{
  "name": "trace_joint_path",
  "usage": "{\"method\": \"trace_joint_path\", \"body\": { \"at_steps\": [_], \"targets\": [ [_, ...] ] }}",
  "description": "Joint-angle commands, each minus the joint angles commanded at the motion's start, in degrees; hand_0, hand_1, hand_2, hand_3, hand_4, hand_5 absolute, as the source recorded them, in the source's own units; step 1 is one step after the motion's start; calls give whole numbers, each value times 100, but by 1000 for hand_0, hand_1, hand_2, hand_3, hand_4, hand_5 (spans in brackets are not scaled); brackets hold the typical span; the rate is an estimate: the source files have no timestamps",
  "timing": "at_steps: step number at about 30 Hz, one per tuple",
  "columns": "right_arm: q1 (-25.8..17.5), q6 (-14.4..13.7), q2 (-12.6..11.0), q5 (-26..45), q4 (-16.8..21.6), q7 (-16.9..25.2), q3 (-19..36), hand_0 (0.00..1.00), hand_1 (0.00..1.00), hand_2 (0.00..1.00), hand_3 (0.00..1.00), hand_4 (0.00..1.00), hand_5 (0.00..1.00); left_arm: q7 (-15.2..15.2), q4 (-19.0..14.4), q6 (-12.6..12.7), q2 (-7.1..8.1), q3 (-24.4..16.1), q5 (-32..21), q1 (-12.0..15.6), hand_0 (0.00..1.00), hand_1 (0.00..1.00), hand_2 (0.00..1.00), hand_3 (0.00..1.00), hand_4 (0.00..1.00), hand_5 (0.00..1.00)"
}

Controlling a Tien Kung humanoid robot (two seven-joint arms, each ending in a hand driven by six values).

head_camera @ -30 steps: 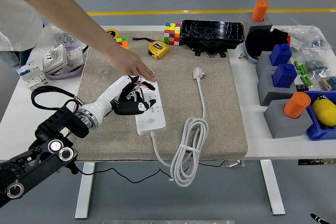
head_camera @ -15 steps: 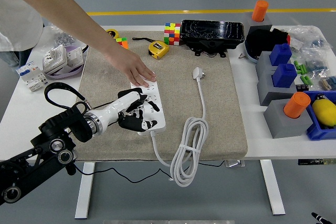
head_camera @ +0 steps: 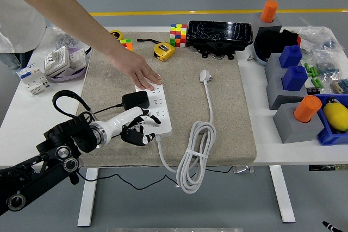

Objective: Put the plug near the board,insert it into the board,press the button,pull the plug out

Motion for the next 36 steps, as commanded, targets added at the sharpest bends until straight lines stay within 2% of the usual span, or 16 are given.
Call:
{"method": "trace_joint_path", "body": {
  "at_steps": [17, 24, 36],
  "targets": [
    [-28, -2, 2, -4, 10, 3, 2, 665, 672, 658, 586, 926, 525, 333, 17, -255, -16, -9, 26, 46, 90, 54, 154, 770, 561, 2],
    [-31, -4, -2, -5, 8, 0, 33, 666, 671, 658, 586, 926, 525, 296, -19, -199, -13, -27, 48, 29, 87, 54, 154, 766, 562, 2],
    [-36, -1, 18, -5, 14, -1, 47, 666, 671, 657, 586, 926, 525, 164, 160, -43, -83, 20, 71, 26, 87, 54, 154, 804, 570, 2]
  ]
}}
